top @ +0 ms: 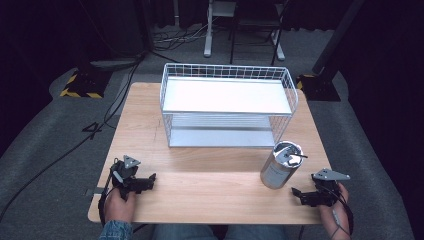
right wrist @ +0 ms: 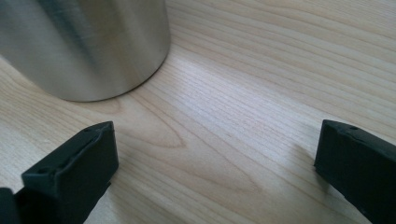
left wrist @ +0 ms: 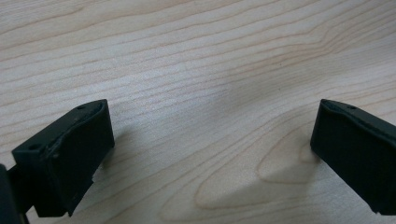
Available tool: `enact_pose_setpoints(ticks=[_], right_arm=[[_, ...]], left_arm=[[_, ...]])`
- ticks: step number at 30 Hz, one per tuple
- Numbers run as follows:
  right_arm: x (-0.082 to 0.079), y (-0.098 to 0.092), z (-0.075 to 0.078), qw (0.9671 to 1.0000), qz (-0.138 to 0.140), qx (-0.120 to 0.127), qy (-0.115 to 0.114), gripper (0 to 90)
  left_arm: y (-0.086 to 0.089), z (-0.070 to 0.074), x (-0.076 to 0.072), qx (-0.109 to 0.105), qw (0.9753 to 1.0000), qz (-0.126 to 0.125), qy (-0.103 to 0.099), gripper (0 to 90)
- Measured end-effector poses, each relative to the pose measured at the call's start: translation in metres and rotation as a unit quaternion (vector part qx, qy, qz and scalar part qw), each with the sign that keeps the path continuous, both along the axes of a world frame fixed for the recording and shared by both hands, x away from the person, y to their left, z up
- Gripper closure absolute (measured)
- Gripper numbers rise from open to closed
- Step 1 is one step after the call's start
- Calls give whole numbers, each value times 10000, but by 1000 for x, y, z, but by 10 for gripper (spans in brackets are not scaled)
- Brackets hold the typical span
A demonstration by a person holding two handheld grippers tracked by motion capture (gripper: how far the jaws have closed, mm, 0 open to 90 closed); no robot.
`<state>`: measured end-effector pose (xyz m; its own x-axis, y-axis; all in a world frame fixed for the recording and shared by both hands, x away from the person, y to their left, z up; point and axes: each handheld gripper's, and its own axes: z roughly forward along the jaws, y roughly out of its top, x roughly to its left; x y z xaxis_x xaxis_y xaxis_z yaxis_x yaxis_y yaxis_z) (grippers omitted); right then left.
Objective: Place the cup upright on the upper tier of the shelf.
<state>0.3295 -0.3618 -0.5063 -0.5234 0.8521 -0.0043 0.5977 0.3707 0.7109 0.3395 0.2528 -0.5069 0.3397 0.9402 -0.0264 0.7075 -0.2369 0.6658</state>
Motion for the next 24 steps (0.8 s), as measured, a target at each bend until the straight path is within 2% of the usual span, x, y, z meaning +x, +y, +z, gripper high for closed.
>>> enact_pose_setpoints(ticks=[8,13,16,17,20,23,24], right_arm=[[-10,-7,8,9989,-223,346,-230,0],[-24,-8,20,9963,-186,620,-559,0],[-29,-6,25,9952,-26,708,-679,0],[-34,-2,31,9939,158,740,-807,0],[-40,5,39,9903,367,836,-1045,0],[-45,10,47,9853,507,998,-1294,0],[-47,12,50,9820,602,1103,-1407,0]], left_arm=[[-1,0,1,-28,10000,60,1,0],[-3,0,3,2,10000,98,-6,0],[-3,0,3,12,10000,93,-8,0],[-3,0,3,-6,10000,94,-5,0],[-3,0,3,7,10000,89,-6,0],[-3,0,3,-3,10000,91,-4,0],[-3,0,3,7,10000,87,-8,0]])
